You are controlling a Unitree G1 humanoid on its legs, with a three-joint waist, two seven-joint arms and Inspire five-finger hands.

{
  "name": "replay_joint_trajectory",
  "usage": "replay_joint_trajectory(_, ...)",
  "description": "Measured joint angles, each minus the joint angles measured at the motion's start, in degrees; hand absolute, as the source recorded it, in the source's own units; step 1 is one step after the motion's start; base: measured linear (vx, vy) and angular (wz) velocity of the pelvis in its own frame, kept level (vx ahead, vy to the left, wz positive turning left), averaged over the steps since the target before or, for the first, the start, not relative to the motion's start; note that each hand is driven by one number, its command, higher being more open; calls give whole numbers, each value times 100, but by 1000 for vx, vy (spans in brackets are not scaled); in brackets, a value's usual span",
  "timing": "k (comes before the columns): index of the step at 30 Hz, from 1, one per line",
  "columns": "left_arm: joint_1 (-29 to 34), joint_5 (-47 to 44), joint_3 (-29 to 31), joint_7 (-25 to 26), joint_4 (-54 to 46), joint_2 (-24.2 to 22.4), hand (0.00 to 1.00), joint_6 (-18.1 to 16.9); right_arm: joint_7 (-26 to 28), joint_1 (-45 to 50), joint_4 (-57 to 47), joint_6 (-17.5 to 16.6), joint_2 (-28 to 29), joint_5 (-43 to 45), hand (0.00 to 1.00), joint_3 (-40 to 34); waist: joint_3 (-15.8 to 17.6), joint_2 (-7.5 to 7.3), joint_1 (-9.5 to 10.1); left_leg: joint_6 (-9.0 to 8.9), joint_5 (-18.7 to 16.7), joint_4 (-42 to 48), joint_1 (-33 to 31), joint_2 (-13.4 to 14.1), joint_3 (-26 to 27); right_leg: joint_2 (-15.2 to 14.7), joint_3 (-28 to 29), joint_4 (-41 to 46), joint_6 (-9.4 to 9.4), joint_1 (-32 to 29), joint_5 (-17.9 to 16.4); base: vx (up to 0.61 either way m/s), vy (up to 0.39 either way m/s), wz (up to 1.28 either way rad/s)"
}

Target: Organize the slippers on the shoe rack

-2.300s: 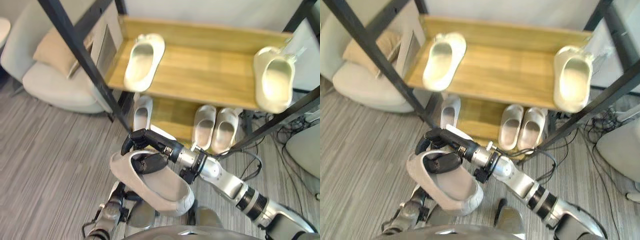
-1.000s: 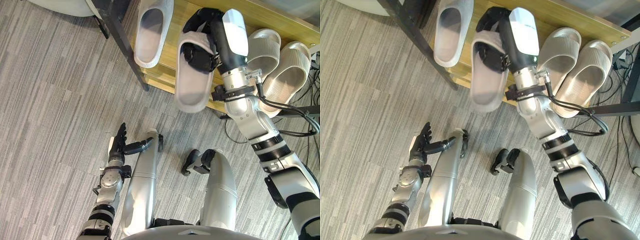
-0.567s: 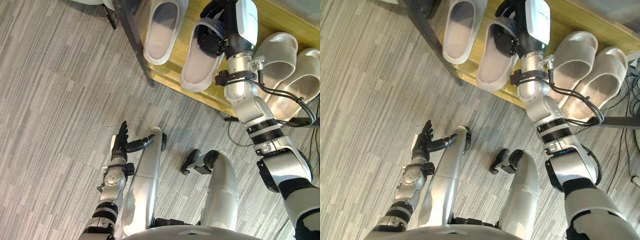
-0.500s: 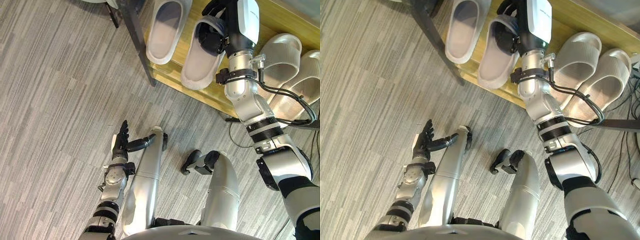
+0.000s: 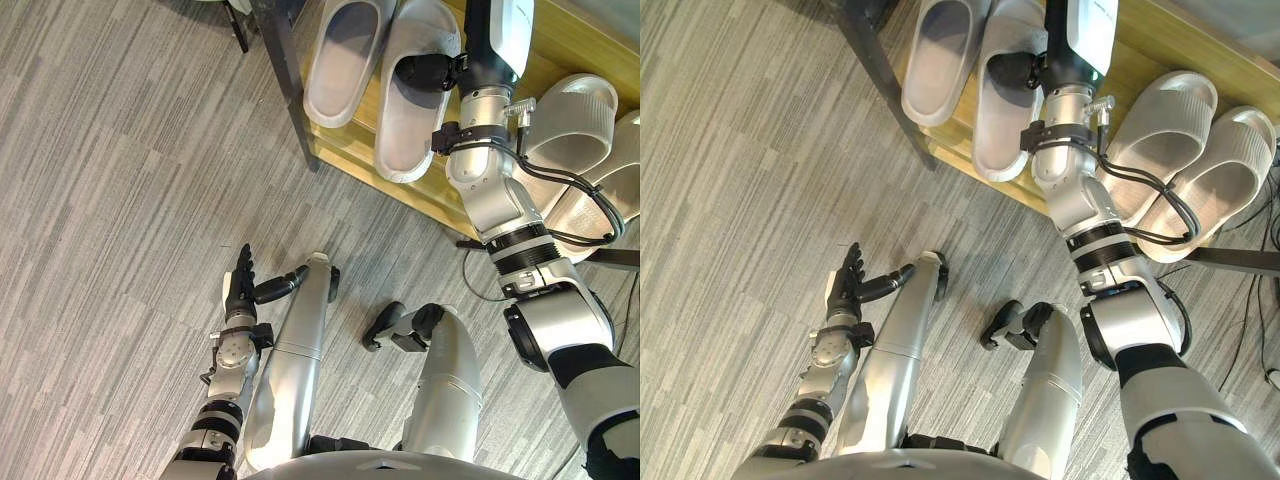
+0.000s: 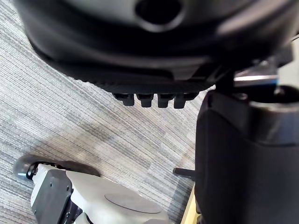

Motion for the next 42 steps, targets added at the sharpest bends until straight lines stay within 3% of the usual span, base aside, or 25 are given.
replay_joint_trajectory(15, -1, -2, 177, 56, 149, 35, 100, 113, 35, 781, -749, -4, 174, 5, 100, -57, -79, -83, -40, -14, 3, -112, 175, 219, 129, 164, 111, -87, -29, 24, 15, -1, -7, -7)
replay_joint_trajectory(20, -1, -1, 261, 52, 160, 25, 100, 221, 25, 1411, -1516, -3, 602, 7, 100, -512, -81, -86, -82, -16, 4, -178, 266, 239, 137, 181, 95, -149, -30, 112, 16, 0, 0, 0)
replay_joint_trajectory(23, 4, 0, 340, 55, 209, 36, 100, 299, -34, 2163, -2254, -11, 1197, 78, 100, -642, -103, -122, -154, -22, 1, -272, 382, 246, 144, 202, 92, -238, -34, 213, 19, 0, 0, 0)
replay_joint_trajectory(27, 10, 0, 400, 65, 211, 38, 100, 352, -65, 3162, -2859, -182, 2026, 445, 100, -609, -122, -148, -180, -38, -1, -340, 403, 278, 148, 251, 84, -323, -47, 227, 33, 0, 0, 0)
replay_joint_trajectory(29, 10, 7, 512, 57, 216, 12, 100, 443, 49, 3798, -2863, -312, 2608, 1221, 100, -552, -124, -153, -223, -49, -5, -379, 451, 292, 145, 274, 80, -381, -45, 277, 41, 0, 0, 0)
replay_joint_trajectory(31, 10, 13, 545, 57, 222, 10, 100, 474, 124, 4083, -2834, -333, 2781, 1558, 100, -496, -123, -155, -230, -74, -20, -388, 499, 314, 143, 302, 77, -413, -41, 328, 48, 2, 22, -6)
replay_joint_trajectory(42, 5, 51, 616, 102, 291, 9, 100, 482, 640, 4338, -2558, -829, 2797, 2653, 100, -377, -119, -163, -259, -97, -35, -413, 588, 360, 147, 355, 77, -477, -38, 416, 74, -8, 18, -2)
